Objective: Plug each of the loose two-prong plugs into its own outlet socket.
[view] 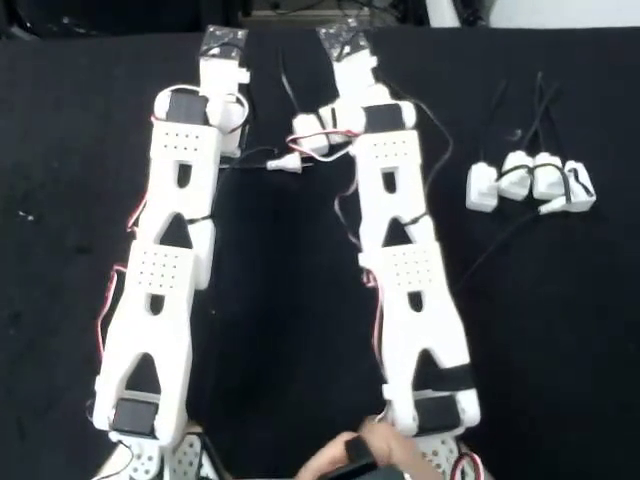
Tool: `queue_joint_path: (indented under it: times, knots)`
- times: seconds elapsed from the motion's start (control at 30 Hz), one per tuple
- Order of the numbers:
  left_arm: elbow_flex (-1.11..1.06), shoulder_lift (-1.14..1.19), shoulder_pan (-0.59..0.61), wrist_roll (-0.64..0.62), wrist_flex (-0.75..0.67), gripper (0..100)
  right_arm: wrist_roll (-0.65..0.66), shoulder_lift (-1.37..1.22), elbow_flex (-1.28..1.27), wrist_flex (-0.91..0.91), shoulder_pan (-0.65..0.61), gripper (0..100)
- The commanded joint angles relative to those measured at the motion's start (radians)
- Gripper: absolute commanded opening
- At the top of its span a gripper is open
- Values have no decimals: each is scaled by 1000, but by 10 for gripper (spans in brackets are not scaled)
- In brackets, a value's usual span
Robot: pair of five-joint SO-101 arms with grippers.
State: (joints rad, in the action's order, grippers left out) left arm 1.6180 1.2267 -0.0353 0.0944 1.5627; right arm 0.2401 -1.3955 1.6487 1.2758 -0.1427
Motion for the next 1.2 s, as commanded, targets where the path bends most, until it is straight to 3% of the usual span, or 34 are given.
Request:
queue_joint_path:
  times: [0.0, 0.13, 0.3, 0.6, 0.73, 0.83, 1.07, 1.17]
  knots:
    - [48, -77, -7, -3, -11, 58, -74, 105, 18, 5, -8, 12]
    - [47, -77, 4, -8, -120, 62, -192, 105, 22, 20, 21, 12]
    - [44, -43, -7, -9, -361, 62, -278, 168, 21, 199, 103, 11]
    - [47, 124, -16, -14, -792, 62, -236, 217, 21, 331, 117, 11]
    - [45, 163, -15, -110, -890, 63, -241, 298, 21, 422, 155, 11]
    - [50, 150, 8, -77, -756, 63, -256, 389, 21, 485, 178, 11]
    - [50, -189, 97, -60, -104, 58, -296, 607, 10, 496, 236, 11]
    - [50, -333, 105, -52, 66, 58, -316, 694, -2, 497, 253, 11]
